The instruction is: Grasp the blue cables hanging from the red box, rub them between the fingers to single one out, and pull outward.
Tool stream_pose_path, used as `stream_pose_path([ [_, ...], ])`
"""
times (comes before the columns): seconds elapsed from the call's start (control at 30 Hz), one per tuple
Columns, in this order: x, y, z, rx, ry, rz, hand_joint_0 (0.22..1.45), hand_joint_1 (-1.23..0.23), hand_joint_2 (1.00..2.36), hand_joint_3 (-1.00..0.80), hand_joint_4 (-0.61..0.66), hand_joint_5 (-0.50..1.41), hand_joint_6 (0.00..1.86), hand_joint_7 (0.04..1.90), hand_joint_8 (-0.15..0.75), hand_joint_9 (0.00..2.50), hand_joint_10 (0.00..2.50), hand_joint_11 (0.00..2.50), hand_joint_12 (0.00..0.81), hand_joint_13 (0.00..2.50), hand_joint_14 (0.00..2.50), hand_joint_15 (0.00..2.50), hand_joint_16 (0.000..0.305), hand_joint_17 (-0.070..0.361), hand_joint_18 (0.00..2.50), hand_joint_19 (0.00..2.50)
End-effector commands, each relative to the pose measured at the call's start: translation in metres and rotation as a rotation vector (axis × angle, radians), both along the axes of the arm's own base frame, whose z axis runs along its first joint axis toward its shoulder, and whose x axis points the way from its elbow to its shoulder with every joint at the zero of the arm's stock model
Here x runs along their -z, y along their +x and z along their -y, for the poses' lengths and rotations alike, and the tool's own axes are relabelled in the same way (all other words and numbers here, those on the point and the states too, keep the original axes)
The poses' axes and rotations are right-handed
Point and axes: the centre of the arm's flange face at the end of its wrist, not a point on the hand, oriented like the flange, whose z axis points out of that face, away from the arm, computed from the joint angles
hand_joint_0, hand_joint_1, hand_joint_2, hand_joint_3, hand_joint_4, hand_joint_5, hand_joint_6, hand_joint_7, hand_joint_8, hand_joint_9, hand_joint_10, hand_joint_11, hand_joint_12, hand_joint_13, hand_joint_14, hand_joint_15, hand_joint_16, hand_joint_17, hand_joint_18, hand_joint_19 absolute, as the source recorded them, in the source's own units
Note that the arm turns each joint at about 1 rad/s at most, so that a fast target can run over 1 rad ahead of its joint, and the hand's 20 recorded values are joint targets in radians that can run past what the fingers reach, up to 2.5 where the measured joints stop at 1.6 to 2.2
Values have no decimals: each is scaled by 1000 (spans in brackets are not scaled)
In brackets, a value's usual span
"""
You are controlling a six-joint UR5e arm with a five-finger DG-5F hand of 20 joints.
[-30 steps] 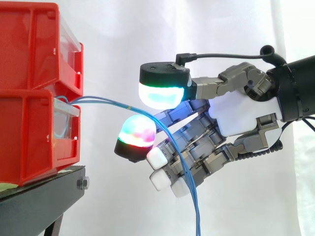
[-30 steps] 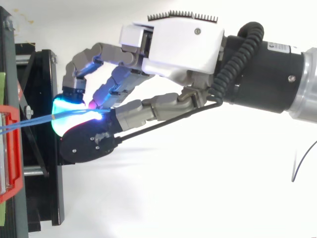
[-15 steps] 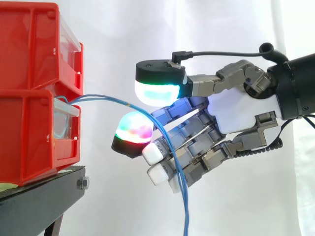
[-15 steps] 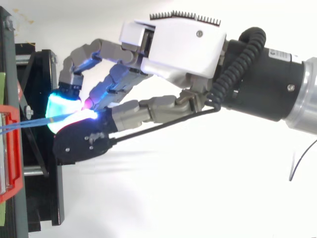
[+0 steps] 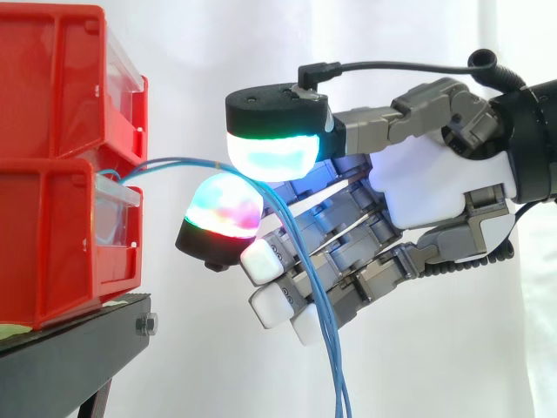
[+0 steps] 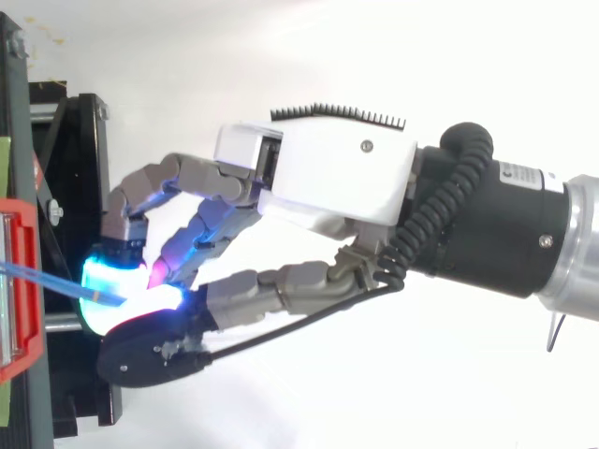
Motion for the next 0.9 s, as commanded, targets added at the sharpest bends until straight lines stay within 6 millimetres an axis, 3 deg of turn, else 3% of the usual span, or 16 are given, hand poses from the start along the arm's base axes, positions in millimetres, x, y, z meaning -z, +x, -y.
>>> stream_pose_path([
  [0.0, 0, 1, -7, -5, 19, 5, 598, -749, 1017, -232, 118, -156, 892, 1028, 314, 921, 12, 436, 380, 869, 17, 501, 43, 96, 701, 499],
  [0.3, 0, 0, -12, 0, 79, 17, 604, -767, 1010, -370, 176, -160, 891, 978, 312, 921, 12, 445, 382, 875, 17, 502, 43, 97, 708, 499],
  [0.6, -7, 2, -11, 7, 106, 36, 564, -694, 1001, -481, 189, -138, 864, 1022, 321, 971, 12, 433, 389, 895, 19, 510, 44, 98, 724, 509],
  [0.87, -9, 2, -10, 8, 106, 36, 541, -671, 1000, -500, 202, -127, 825, 989, 325, 983, 12, 426, 399, 909, 17, 509, 45, 101, 738, 521],
])
